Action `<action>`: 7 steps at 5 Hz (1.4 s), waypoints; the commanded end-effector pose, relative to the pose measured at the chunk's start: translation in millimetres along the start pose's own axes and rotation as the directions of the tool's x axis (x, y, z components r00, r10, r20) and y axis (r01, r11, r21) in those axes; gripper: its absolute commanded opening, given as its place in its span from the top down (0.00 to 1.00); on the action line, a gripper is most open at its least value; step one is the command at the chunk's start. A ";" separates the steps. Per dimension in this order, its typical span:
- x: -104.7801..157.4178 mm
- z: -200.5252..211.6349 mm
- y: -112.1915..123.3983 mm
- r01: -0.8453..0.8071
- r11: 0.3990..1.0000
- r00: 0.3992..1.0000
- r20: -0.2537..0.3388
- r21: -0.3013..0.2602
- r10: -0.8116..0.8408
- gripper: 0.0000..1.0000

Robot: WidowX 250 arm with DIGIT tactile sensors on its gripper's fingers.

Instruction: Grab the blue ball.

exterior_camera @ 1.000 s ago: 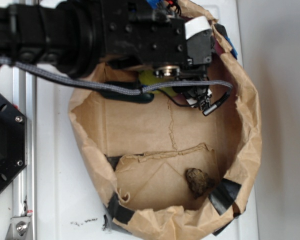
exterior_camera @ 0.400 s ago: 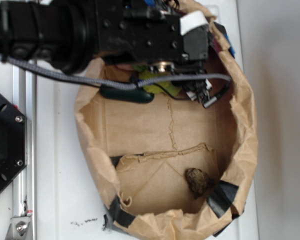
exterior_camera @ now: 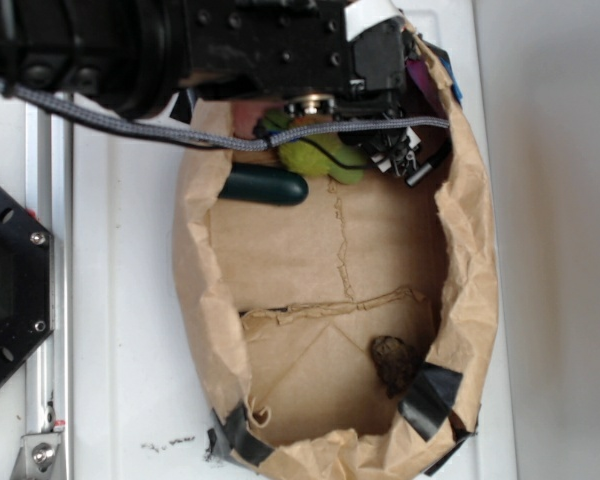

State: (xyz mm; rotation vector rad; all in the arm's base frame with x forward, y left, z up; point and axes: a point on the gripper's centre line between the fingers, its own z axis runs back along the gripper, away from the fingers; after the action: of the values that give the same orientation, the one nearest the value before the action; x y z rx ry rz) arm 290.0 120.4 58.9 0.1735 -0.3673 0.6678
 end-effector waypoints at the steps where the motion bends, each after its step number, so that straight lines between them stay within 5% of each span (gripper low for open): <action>1: 14.7 -3.0 11.8 -0.029 1.000 0.999 0.027 0.009 0.029 0.00; 3: 8.2 -16.2 1.1 0.023 1.000 1.000 0.019 0.006 -0.023 0.00; 4: 7.1 -19.8 -2.4 0.029 1.000 0.999 0.016 0.006 -0.030 0.81; 5: 7.8 -19.3 -2.1 0.028 1.000 0.999 0.017 0.004 -0.028 1.00; 7: 7.6 -8.1 -7.0 0.106 0.993 0.994 -0.020 -0.060 -0.108 1.00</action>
State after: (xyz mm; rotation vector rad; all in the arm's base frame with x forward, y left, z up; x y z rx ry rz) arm 296.2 110.7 32.7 0.1262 -0.2848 0.5323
